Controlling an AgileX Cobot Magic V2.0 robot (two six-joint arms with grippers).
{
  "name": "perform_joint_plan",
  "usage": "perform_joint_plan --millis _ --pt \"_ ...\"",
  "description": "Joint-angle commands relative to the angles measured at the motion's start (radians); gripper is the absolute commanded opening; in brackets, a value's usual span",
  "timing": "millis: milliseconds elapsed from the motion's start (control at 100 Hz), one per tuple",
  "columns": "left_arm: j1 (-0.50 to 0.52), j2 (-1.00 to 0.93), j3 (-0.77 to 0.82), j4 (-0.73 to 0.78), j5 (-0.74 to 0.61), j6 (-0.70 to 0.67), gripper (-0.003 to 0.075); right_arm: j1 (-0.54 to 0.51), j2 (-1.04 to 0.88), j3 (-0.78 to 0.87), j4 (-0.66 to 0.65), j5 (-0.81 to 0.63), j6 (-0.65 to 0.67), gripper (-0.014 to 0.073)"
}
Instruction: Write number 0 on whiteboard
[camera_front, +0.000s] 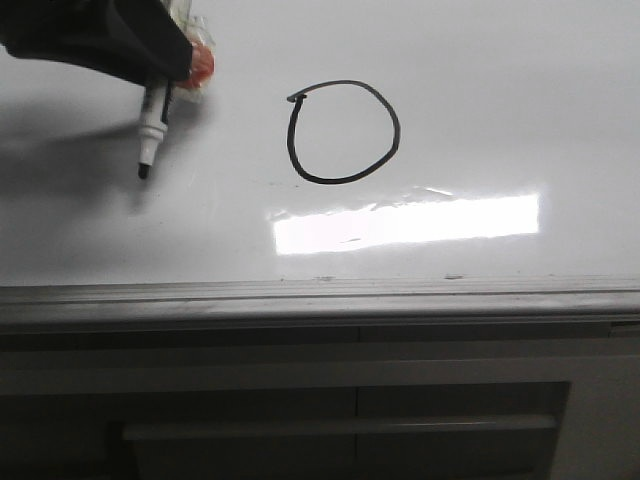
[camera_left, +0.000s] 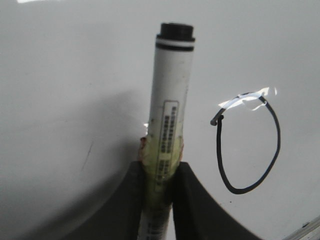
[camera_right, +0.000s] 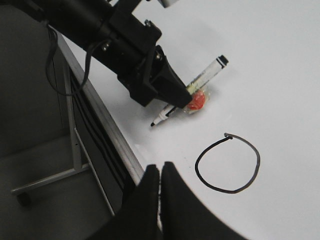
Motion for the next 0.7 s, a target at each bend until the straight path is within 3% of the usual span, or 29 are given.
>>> perform_joint_plan --millis 0,430,520,690 --pt "0.004 0.019 -0.026 0.02 -0.065 -0.014 -0.002 -0.005 -0.011 -0.022 0.004 -0.068 0.007 -0.0055" --pt "0.004 0.08 -0.026 0.022 -0.031 -0.014 -0.0009 -0.005 -0.011 -0.021 0.004 -0.092 0.007 -0.0055" --pt "0.004 0.08 -0.026 0.022 -0.025 -0.014 0.0071 -0.005 -0.011 -0.019 0.004 -0.092 0.007 -0.0055" --pt "0.004 0.08 -0.026 0.022 -0.017 -0.014 0.0321 -0.005 -0.011 -0.019 0.01 -0.092 0.007 -0.0055"
